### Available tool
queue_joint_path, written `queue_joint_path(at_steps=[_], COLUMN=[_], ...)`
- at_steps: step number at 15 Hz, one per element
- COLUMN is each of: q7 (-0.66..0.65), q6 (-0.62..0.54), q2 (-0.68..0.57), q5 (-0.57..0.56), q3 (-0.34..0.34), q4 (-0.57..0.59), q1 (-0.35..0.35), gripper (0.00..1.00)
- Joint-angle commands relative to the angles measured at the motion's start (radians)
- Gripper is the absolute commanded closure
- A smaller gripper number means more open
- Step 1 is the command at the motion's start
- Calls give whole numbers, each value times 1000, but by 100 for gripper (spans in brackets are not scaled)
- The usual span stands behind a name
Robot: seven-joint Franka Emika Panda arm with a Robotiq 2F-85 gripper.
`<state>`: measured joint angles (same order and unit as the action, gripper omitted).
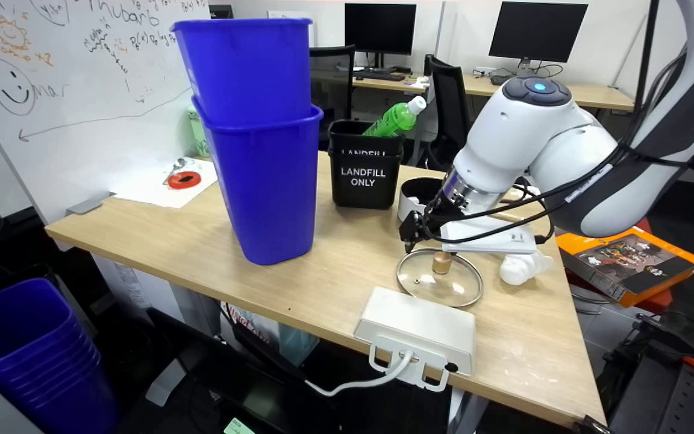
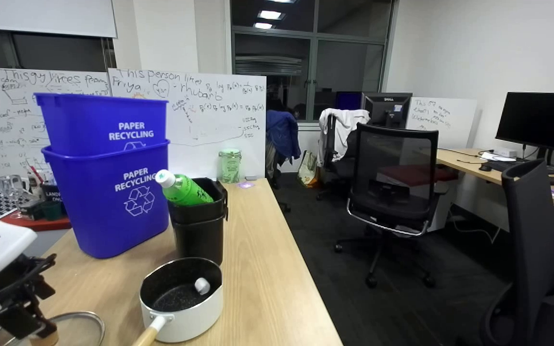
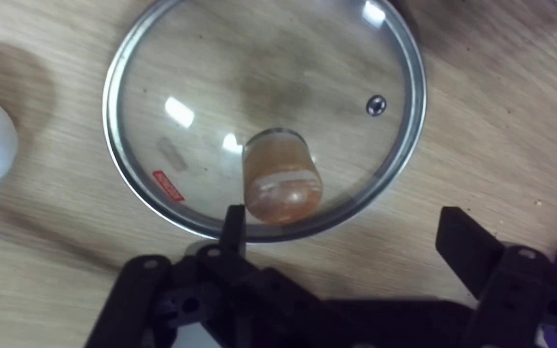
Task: Pick up the glass lid from the table and move it forward.
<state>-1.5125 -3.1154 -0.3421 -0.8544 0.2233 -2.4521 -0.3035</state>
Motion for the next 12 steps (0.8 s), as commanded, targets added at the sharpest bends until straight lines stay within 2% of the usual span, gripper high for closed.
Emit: queue_joint_path(at_steps=[1, 3, 12], q7=[-2, 1, 1], q6=[-24, -1, -1], q2=[-14, -1, -1], q5=[-50, -21, -21], q3=[40, 20, 20], q4=[39, 33, 35], q1=[-35, -23, -24], gripper=[0, 0, 0])
